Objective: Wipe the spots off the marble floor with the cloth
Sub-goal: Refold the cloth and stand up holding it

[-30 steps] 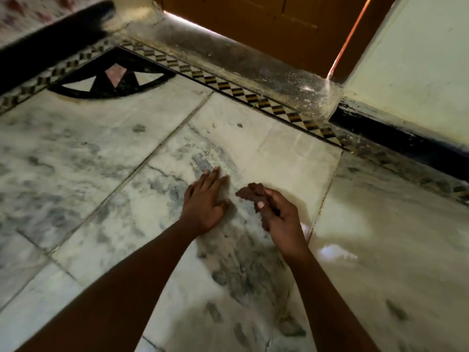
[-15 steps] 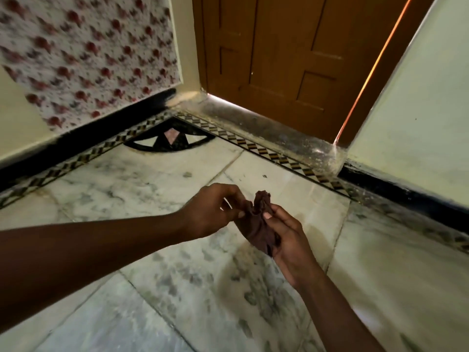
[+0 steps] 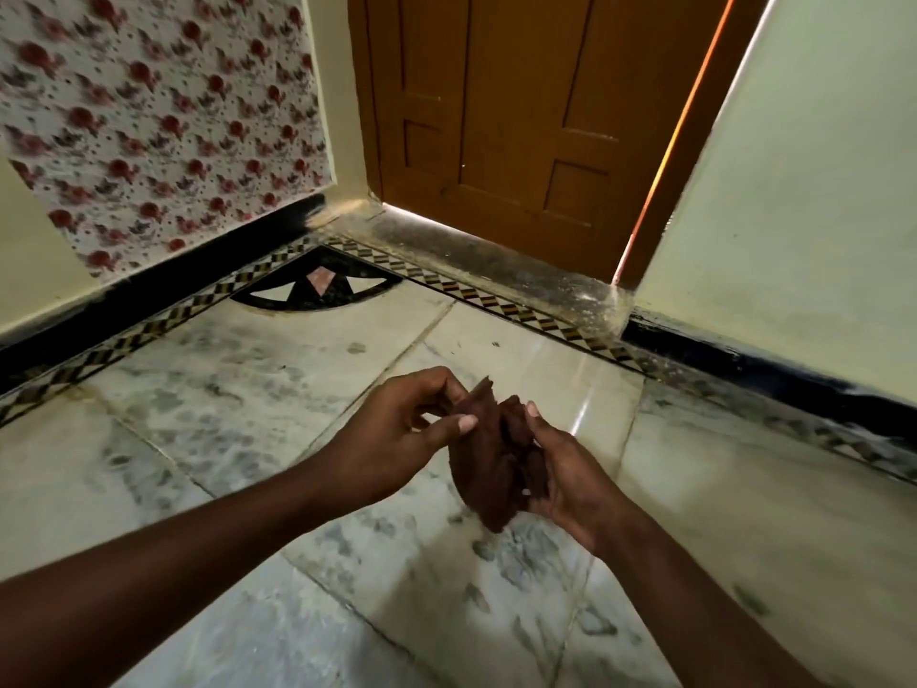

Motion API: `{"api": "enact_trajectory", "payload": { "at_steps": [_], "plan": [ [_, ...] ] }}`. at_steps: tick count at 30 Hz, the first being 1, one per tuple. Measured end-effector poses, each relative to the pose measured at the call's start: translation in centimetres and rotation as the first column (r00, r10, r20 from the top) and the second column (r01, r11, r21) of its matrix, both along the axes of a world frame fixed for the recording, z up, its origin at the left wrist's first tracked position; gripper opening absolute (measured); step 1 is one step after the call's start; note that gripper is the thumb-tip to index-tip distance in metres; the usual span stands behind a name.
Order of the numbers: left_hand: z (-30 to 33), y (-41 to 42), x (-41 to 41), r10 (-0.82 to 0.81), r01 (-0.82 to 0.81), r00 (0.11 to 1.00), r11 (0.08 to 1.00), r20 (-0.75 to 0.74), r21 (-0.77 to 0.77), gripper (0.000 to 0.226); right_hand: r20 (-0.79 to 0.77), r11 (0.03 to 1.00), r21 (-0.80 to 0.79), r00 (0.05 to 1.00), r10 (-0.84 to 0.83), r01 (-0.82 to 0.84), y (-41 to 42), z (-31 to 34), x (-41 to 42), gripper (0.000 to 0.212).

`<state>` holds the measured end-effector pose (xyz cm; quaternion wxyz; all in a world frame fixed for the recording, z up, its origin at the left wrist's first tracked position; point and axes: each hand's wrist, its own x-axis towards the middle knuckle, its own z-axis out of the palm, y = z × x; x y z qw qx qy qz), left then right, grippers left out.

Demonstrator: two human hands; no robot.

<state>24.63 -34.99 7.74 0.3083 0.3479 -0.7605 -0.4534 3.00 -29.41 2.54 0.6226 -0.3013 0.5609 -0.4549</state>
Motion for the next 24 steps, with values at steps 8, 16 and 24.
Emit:
{"api": "enact_trajectory", "payload": {
  "at_steps": [8, 16, 24],
  "plan": [
    [-0.4, 0.6, 0.5, -0.049, 0.049, 0.999, 0.999, -0.001, 0.005, 0.006, -0.189, 0.962, -0.192, 0.969, 0.157, -0.193, 0.8, 0.0, 0.6, 0.062],
    [-0.5, 2.1, 1.8, -0.056, 0.053, 0.997, 0.997, 0.045, 0.057, 0.007, -0.196, 0.903, -0.296, 0.945, 0.261, -0.31, 1.1, -1.2, 0.8, 0.039],
    [-3.2, 4.6, 5.0, 0.007, -0.023, 0.992, 0.991, 0.126, 0.129, 0.008, -0.518, 0.822, -0.301, 0.807, 0.284, -0.482, 2.7, -0.9, 0.5, 0.028]
  ]
}}
